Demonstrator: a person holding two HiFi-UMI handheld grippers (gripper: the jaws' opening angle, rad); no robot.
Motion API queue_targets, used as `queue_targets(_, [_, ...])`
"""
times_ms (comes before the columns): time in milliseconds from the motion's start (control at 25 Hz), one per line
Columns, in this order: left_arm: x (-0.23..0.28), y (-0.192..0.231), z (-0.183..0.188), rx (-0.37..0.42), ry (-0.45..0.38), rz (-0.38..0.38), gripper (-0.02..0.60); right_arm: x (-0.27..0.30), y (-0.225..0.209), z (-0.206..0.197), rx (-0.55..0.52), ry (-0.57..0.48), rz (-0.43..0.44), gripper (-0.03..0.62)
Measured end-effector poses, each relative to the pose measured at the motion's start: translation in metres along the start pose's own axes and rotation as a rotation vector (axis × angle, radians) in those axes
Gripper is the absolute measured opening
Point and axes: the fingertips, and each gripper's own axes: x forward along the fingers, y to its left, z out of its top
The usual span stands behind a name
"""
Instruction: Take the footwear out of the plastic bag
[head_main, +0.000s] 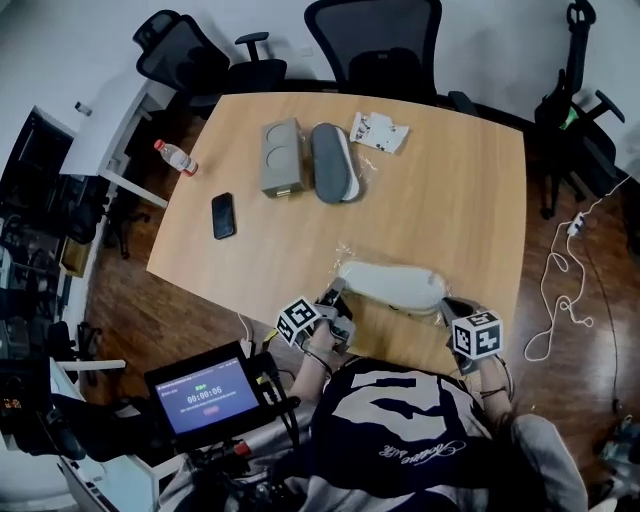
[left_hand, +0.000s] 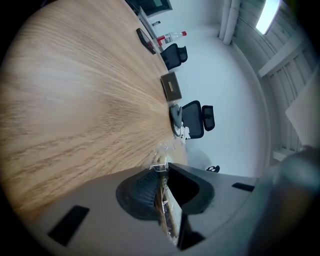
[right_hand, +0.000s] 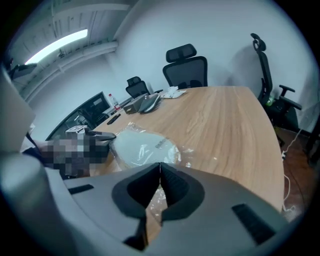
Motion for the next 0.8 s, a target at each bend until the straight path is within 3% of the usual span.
queue_targets(80, [0.0, -0.001, 0.0, 0.005, 0.0, 0.014, 0.048, -0.011, -0.018, -0.007, 0.083, -0.011, 0.007, -0.002])
queue_targets(160, [0.001, -0.003, -0.002, 0.011, 0.005, 0.031, 0.048, -0.014, -0.026, -0.014, 0.151, 0.007, 0.064, 0.126])
queue_targets(560, [0.004, -0.004, -0.001, 0.057, 0.038, 0.099, 0.048, 0.007, -0.033, -0.02, 0.186, 0.107, 0.233, 0.127])
queue_targets(680, [0.004, -0.004, -0.002, 0.064, 0.038, 0.109, 0.049, 0.004, -0.045, -0.02, 0.085, 0.127, 0.175, 0.112])
queue_targets(800, [0.005, -0.003, -0.003, 0.067, 0.04, 0.113, 0.049, 0.0, -0.06, -0.021, 0.01, 0.131, 0.095, 0.049])
